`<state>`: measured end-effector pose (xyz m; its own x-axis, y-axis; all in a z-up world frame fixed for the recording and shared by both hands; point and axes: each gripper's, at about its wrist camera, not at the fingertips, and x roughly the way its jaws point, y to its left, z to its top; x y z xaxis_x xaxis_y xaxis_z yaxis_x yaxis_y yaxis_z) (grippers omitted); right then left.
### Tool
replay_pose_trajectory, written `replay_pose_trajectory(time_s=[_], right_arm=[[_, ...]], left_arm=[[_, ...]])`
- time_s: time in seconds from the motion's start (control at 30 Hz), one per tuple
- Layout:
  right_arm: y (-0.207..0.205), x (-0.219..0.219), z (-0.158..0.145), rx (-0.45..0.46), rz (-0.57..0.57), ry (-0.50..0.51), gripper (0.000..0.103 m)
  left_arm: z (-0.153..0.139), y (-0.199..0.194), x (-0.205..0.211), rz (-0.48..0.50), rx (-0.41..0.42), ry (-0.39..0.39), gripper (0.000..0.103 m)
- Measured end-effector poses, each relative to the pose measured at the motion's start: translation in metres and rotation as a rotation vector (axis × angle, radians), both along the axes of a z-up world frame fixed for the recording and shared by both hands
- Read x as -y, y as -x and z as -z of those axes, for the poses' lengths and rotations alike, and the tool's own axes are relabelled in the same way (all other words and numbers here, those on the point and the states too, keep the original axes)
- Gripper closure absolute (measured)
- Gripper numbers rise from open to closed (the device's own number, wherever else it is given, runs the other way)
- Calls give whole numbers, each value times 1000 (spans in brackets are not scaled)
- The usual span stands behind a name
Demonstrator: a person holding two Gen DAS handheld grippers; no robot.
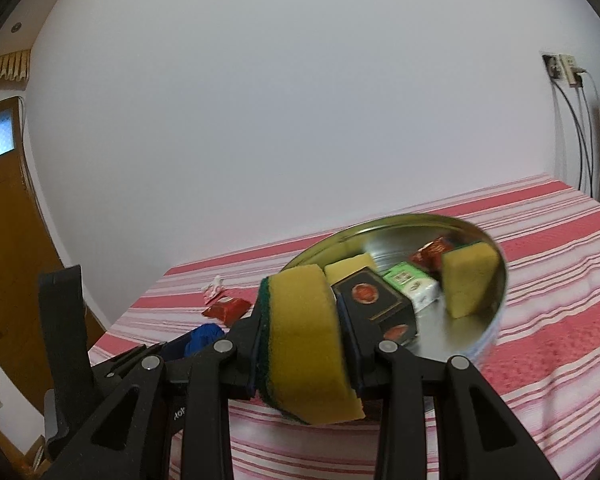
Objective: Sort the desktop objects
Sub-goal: 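Carry the pom-pom and sponge over the tin and open both grippers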
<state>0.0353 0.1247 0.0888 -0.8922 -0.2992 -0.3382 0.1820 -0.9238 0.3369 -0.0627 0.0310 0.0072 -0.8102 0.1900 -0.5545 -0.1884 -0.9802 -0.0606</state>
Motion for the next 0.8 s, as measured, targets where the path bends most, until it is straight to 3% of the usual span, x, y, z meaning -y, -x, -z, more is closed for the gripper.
replay_pose_trajectory(time_s=[0.3,0.57,0.8], right_arm=[[1,-17,-6,-9,61,-27,67],[9,-36,-15,-42,118,-65,67],[30,-66,-22,-46,205,-88,67]], left_arm=[[-2,5,-9,7,3,10,64],[-13,18,-29,110,20,-50,64],[-13,36,-44,128,36,-46,64]])
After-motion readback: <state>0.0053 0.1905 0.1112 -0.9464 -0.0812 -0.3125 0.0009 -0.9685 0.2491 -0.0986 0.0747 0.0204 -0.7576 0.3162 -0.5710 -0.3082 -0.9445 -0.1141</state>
